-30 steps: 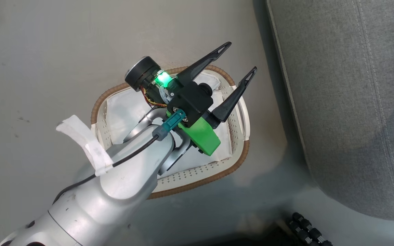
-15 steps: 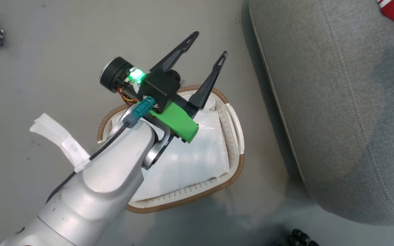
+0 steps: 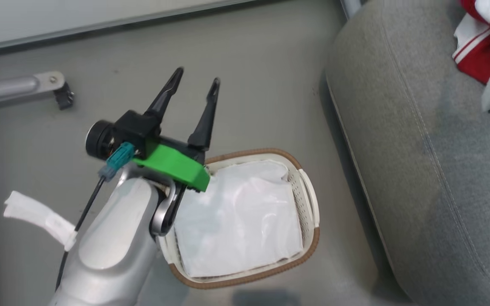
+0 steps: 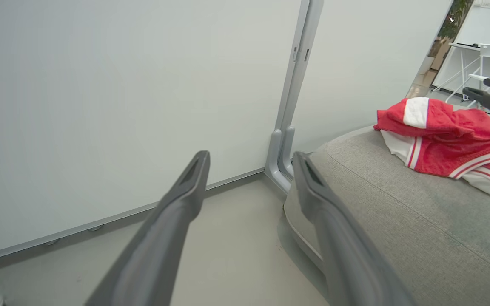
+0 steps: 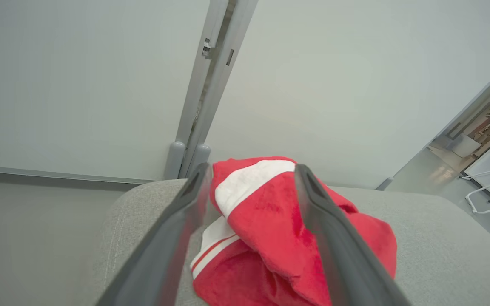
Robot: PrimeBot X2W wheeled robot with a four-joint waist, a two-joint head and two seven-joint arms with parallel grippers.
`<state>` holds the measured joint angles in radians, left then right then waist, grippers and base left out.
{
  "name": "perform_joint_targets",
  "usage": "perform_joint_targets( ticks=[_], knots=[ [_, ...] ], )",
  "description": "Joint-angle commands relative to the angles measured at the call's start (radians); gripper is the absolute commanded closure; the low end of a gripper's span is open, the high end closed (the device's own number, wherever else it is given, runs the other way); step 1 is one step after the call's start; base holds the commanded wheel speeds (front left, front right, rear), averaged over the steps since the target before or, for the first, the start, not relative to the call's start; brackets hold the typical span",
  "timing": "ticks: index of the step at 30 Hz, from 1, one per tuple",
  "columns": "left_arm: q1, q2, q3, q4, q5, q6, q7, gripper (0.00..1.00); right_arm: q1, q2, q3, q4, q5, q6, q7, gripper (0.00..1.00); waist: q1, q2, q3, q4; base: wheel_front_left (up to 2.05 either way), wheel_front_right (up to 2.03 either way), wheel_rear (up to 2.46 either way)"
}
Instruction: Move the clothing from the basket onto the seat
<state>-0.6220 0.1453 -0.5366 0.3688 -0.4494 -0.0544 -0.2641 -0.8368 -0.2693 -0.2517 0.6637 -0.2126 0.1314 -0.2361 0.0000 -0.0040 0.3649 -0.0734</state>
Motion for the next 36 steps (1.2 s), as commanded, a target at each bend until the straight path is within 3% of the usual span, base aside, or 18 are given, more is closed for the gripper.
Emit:
perform_joint_targets(
  ticks=[1, 16, 23, 36],
  knots=[
    [0.036, -0.001, 0.027, 0.005, 0.006, -0.001, 0.000, 0.00, 0.033, 0.018, 0.008, -0.005, 0.021, -0.001, -0.007, 0.00, 0.0000, 0.0040, -0.103, 0.084, 0.00, 0.00, 0.00],
    [0.321, -0.029, 0.334, 0.024, 0.046, -0.024, 0.000, 0.00, 0.312, 0.203, 0.017, -0.156, 0.178, -0.001, -0.030, 0.00, 0.0000, 0.0040, -0.257, 0.192, 0.00, 0.00, 0.00],
    [0.442, -0.043, 0.422, 0.006, 0.075, -0.038, 0.000, 0.00, 0.482, 0.217, 0.082, -0.263, 0.234, -0.001, -0.030, 0.00, 0.0000, 0.0040, -0.287, 0.203, 0.00, 0.00, 0.00],
    [0.573, -0.075, 0.482, -0.018, 0.124, -0.059, 0.000, 0.00, 0.744, 0.217, 0.157, -0.402, 0.343, -0.001, -0.031, 0.00, 0.0000, 0.0040, -0.323, 0.194, 0.00, 0.00, 0.00]
  ],
)
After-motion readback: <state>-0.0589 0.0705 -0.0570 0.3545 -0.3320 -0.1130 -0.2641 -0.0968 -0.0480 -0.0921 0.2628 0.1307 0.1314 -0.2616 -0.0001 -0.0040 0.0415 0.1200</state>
